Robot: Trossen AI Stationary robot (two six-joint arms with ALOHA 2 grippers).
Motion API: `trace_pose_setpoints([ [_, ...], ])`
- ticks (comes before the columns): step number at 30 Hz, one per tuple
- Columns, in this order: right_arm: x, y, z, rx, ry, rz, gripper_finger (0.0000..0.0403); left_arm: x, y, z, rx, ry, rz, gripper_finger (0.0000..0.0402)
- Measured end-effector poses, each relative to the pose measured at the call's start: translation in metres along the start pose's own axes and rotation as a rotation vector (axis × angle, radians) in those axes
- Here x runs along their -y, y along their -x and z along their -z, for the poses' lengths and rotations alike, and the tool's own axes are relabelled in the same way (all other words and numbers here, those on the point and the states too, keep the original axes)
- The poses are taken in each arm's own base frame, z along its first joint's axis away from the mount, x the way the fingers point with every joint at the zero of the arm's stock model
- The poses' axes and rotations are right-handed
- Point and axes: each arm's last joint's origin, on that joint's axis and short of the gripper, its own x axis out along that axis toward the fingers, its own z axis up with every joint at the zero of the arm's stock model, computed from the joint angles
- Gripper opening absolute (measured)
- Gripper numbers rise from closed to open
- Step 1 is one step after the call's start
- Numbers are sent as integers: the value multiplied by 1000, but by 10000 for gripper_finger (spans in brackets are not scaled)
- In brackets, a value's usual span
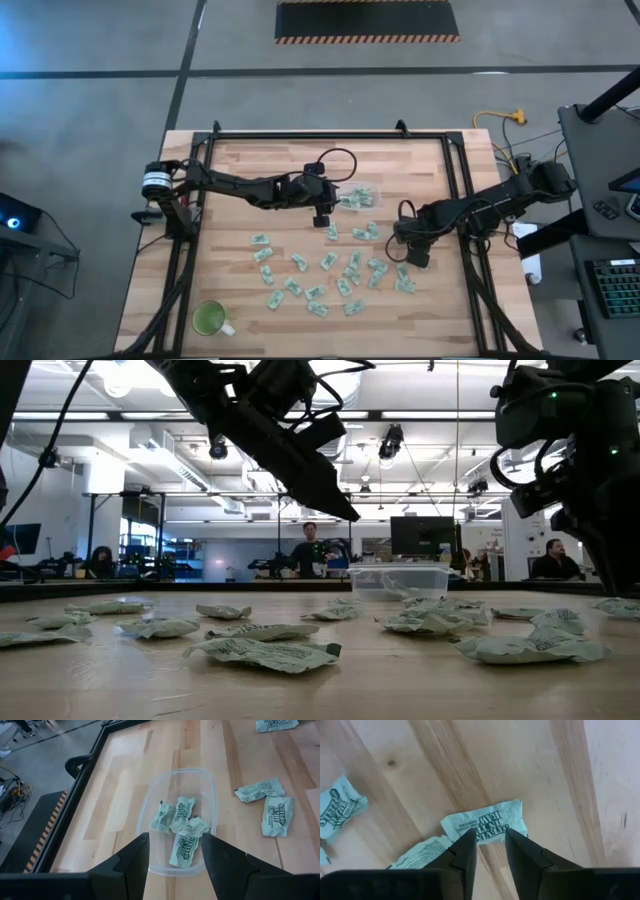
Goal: Pick and place Stevia / Truvia into bins
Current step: Put the stevia packet into the transparent bin
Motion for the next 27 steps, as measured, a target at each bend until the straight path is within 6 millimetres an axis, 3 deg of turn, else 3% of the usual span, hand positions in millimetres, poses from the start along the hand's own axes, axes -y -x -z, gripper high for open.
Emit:
trace_pose_setpoints([
  [10, -1, -4, -3, 59, 19, -18, 125, 3, 1, -1, 5, -3, 6, 165],
  [27, 5, -16, 5, 35, -5, 13, 76, 7, 2, -2, 6, -9, 15, 165],
])
